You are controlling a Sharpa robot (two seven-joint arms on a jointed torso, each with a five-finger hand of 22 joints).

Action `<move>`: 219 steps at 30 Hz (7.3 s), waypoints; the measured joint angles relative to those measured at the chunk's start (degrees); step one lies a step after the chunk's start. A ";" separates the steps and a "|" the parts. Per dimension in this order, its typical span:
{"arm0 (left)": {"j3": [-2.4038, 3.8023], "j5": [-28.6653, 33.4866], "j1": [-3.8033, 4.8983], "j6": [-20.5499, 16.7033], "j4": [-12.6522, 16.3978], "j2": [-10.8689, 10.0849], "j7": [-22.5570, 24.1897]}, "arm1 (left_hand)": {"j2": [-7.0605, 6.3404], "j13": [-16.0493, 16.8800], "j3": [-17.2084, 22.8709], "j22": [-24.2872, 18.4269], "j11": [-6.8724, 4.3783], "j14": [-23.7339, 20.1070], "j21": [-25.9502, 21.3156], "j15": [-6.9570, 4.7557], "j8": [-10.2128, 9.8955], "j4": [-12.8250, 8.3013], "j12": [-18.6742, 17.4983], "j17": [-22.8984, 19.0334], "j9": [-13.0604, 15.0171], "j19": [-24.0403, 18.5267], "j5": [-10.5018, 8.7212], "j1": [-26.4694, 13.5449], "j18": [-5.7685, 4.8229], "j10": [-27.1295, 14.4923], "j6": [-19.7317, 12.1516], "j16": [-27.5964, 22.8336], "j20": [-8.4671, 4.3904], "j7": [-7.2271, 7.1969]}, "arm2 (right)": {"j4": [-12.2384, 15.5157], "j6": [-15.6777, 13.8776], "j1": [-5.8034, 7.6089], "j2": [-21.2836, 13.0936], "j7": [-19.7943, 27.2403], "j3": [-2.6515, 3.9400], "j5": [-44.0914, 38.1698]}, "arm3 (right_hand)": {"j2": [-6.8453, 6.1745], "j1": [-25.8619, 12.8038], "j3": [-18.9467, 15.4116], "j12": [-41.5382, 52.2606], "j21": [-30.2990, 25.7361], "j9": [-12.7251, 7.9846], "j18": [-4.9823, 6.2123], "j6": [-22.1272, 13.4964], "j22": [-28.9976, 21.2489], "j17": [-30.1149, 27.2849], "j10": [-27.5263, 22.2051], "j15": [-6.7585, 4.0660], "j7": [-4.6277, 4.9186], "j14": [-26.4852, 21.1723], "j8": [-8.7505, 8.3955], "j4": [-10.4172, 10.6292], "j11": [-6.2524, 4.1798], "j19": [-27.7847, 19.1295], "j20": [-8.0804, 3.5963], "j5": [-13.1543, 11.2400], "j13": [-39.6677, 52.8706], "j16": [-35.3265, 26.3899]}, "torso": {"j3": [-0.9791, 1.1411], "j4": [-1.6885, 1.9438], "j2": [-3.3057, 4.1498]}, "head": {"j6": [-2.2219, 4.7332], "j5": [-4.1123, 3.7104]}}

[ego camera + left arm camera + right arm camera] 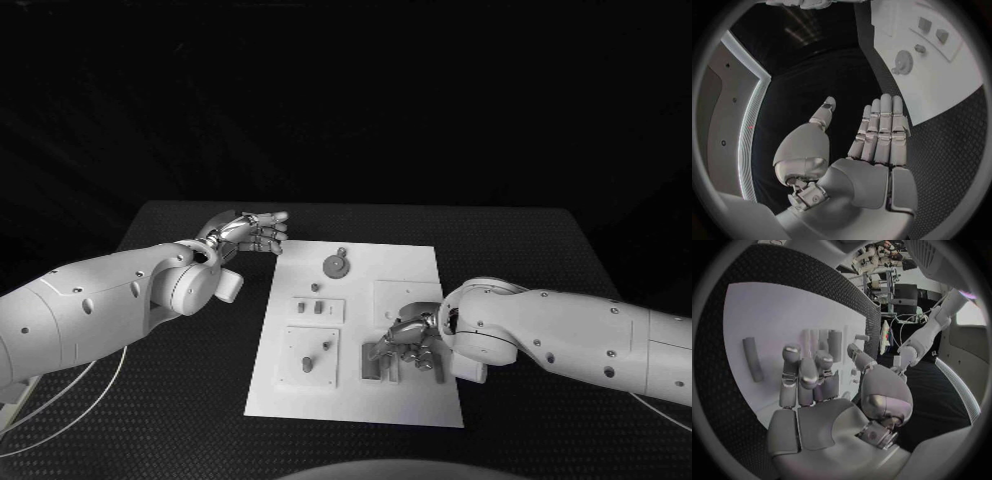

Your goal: Assemble the parts on the task board

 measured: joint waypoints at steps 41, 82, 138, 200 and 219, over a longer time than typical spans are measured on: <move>-0.02 -0.10 0.00 0.27 0.14 -0.36 -0.19 | 0.00 0.00 0.00 0.00 0.00 0.00 0.00 0.00 0.24 0.00 0.00 0.09 0.00 0.00 0.00 0.00 0.00 0.00 0.00 0.00 0.00 0.00 | 4.86 4.29 4.99 -13.16 -0.85 0.82 -8.92 | 1.77 0.82 -0.55 0.46 0.00 2.86 0.15 1.75 0.00 0.78 0.86 -0.82 -1.26 0.85 2.02 -1.99 -0.62 0.74 -0.36 -0.01 -0.78 -0.45 | 0.11 -0.14 0.04 | 0.81 -0.98; -0.02 -0.33 0.00 0.81 0.14 -0.44 -0.40 | 0.00 0.00 0.00 0.00 0.00 0.00 0.00 0.00 0.23 0.00 0.00 0.11 0.00 0.00 0.00 0.00 0.00 0.00 0.00 0.00 0.00 0.00 | 3.12 7.43 -0.61 -9.20 -1.93 -0.27 -19.88 | 0.39 -2.19 0.17 0.95 0.00 4.49 0.94 3.26 0.04 4.06 1.77 -1.42 -1.23 3.51 2.36 0.64 -1.36 1.74 -0.56 -0.01 -0.70 0.49 | 0.00 0.01 0.01 | 0.08 -1.44; -0.02 -1.00 0.00 1.21 0.35 -0.67 -0.83 | 0.23 0.00 0.00 0.00 0.00 0.00 0.00 0.00 0.23 0.00 0.00 0.13 0.00 0.00 0.00 -0.23 0.00 0.00 0.00 0.00 0.00 0.00 | 4.08 1.30 -2.31 -7.56 -1.40 0.03 -24.20 | 6.87 12.32 -1.29 1.17 0.45 1.84 0.54 4.39 0.01 3.66 1.13 0.13 -2.99 2.54 2.92 -5.53 -0.07 0.69 -0.74 -0.06 -0.71 0.48 | 0.03 0.01 0.01 | -0.17 -1.38; -0.02 -1.28 0.01 1.42 0.52 -0.71 -1.10 | 0.22 0.00 0.00 0.00 0.00 0.00 0.00 0.00 0.23 0.00 0.00 0.20 0.00 0.00 0.00 -0.22 0.00 0.00 0.00 0.00 0.00 0.00 | 2.67 -3.91 -1.06 -3.65 -1.81 -0.20 -3.41 | 8.30 11.76 -1.82 1.39 0.68 1.33 0.60 1.68 0.00 3.03 1.22 -0.08 -0.87 2.97 -2.00 -5.45 -0.01 0.73 -0.53 0.17 -1.01 0.22 | -0.03 0.06 0.04 | -0.68 -1.21; -0.01 -1.32 0.01 1.47 0.57 -0.77 -1.22 | 0.22 0.00 0.00 0.00 0.00 0.00 0.00 0.00 0.23 0.00 0.00 0.19 0.00 0.00 0.00 -0.22 0.00 0.00 0.00 0.00 0.00 0.00 | 2.21 -3.89 -1.44 -3.22 -2.00 -0.33 -3.33 | 6.30 9.76 -2.14 1.39 0.68 0.97 0.64 1.68 0.00 2.71 1.10 0.11 -0.86 2.73 -2.34 -5.13 -0.10 0.81 -0.44 0.17 -1.05 0.15 | -0.02 0.03 0.02 | -0.86 -1.08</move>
